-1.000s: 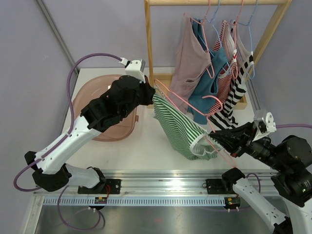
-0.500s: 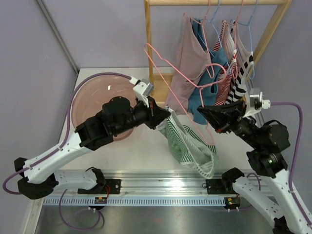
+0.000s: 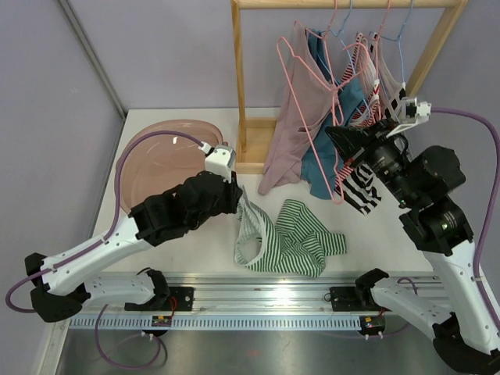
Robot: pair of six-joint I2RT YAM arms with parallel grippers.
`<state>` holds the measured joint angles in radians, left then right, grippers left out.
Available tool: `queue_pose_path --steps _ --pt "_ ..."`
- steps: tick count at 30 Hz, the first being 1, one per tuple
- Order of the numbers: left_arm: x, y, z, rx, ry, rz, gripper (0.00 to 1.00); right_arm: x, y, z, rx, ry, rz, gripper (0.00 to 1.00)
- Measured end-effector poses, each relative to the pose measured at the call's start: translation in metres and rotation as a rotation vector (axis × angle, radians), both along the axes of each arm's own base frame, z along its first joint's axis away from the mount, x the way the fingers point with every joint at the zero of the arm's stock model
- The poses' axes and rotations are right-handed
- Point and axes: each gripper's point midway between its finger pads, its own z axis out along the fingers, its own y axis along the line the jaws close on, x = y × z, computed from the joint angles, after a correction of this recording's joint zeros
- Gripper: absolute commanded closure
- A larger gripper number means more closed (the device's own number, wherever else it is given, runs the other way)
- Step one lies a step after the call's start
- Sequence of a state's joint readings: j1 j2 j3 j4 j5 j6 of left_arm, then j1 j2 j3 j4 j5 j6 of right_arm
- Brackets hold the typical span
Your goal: Remove the tank top from the hanger
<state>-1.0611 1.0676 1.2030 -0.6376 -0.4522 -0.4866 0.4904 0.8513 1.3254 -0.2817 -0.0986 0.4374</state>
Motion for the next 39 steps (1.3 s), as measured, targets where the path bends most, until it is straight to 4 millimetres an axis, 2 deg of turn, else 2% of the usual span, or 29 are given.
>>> queue_pose_path --steps 2,5,6,8,9,10,15,20,25,30,32,34,37,39 --pt "-0.001 0.006 -0.005 0.016 0.007 0.016 0.65 0.012 0.001 0.002 -0.025 0.029 -0.030 1.00" --pt "-0.001 0.010 0.000 0.009 -0.003 0.023 0.43 0.041 0.004 0.003 -0.075 0.075 -0.088 1.00" --pt "-0.002 0.012 0.002 0.005 -0.008 0.023 0.32 0.052 0.005 0.004 -0.091 0.086 -0.110 1.00" --pt "-0.003 0.015 0.005 -0.005 -0.014 0.025 0.23 0.074 0.009 0.006 -0.121 0.100 -0.144 1.00" --pt "-0.004 0.016 0.006 -0.007 -0.015 0.024 0.10 0.085 0.012 0.005 -0.137 0.111 -0.161 1.00" --pt "-0.005 0.017 0.007 -0.005 -0.016 0.023 0.01 0.097 0.014 0.003 -0.157 0.124 -0.176 1.00" --pt "-0.011 0.026 0.005 0.012 -0.003 0.016 0.01 0.145 0.027 0.000 -0.234 0.147 -0.233 1.00" --pt "-0.018 0.040 0.007 0.018 -0.003 0.019 0.01 0.194 0.042 0.009 -0.271 0.124 -0.271 1.00" --pt "-0.023 0.049 0.011 0.010 -0.009 0.023 0.01 0.230 0.048 0.006 -0.297 0.133 -0.294 1.00" --pt "-0.026 0.047 0.000 0.034 0.004 0.008 0.01 0.256 0.046 0.000 -0.307 0.141 -0.315 0.97" --pt "-0.028 0.043 -0.004 0.046 0.008 -0.005 0.01 0.261 0.046 -0.011 -0.323 0.164 -0.311 0.93" --pt "-0.031 0.038 -0.006 0.055 0.009 -0.022 0.01 0.262 0.047 -0.020 -0.339 0.184 -0.300 0.81" --pt "-0.035 0.031 -0.010 0.074 0.011 -0.042 0.01 0.261 0.051 -0.027 -0.349 0.198 -0.277 0.73" --pt "-0.037 0.025 -0.013 0.083 0.013 -0.059 0.01 0.259 0.052 -0.031 -0.353 0.209 -0.265 0.52"
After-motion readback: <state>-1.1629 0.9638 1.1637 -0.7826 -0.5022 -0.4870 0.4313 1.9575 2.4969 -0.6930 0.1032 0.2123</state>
